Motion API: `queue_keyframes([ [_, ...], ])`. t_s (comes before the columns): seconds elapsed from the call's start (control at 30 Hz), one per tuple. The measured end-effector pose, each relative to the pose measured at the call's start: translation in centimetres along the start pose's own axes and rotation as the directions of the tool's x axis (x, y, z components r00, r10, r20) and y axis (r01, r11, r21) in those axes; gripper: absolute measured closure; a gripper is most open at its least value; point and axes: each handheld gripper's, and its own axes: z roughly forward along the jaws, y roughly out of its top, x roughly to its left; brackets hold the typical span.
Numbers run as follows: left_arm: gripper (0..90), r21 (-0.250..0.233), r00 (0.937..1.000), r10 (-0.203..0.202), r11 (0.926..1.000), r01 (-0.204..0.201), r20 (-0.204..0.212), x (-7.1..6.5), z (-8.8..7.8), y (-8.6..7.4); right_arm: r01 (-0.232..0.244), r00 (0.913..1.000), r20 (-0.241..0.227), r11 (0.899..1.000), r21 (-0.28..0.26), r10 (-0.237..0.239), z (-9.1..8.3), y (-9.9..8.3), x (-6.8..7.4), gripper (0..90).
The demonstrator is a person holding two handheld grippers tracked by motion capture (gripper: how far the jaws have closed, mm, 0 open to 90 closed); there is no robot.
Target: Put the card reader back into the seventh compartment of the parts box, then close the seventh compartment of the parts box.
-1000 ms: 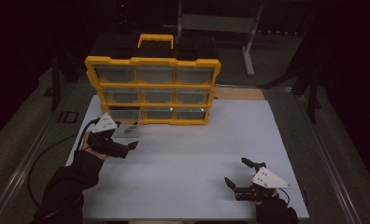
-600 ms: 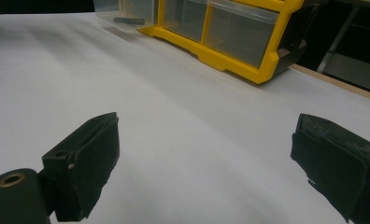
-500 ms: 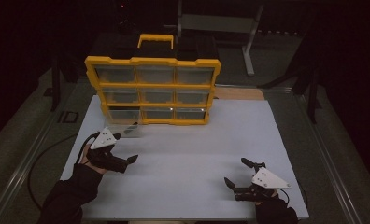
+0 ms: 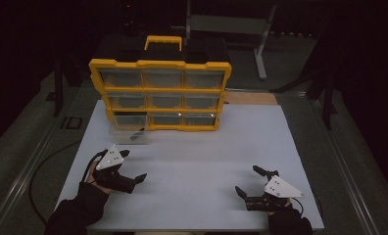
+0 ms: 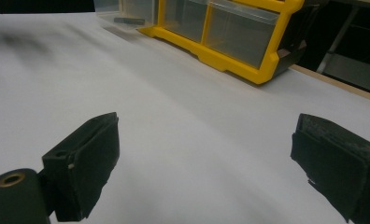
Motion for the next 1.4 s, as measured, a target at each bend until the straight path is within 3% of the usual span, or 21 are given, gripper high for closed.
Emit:
queue_keyframes([
  [0.5,0.0,0.026,0.9999,-0.010,0.9996,0.010,0.012,0.2,0.4,-2.3,0.008,1.0000,0.003,1.000,0.001,-0.008,0.0,0.0,0.1,8.0],
  [0.73,0.0,0.012,0.9998,-0.010,0.9999,0.010,-0.019,0.2,0.3,-2.4,0.010,0.9999,0.004,1.000,0.003,-0.010,0.0,0.0,0.1,8.0],
  [1.07,0.0,0.006,0.9992,-0.026,0.9996,0.027,-0.029,0.2,-0.2,-1.8,0.015,0.9999,0.004,1.000,0.001,-0.015,0.0,0.1,0.1,8.0],
  [1.23,0.0,0.003,0.9957,-0.037,0.9993,0.037,-0.085,0.2,-0.5,-1.1,0.012,0.9999,0.006,1.000,0.002,-0.012,0.0,0.1,0.1,8.0],
  [1.4,0.0,0.002,0.9851,-0.066,0.9977,0.067,-0.159,0.2,-0.8,-0.6,0.012,0.9999,0.005,1.000,-0.002,-0.012,0.0,0.1,0.1,8.0],
])
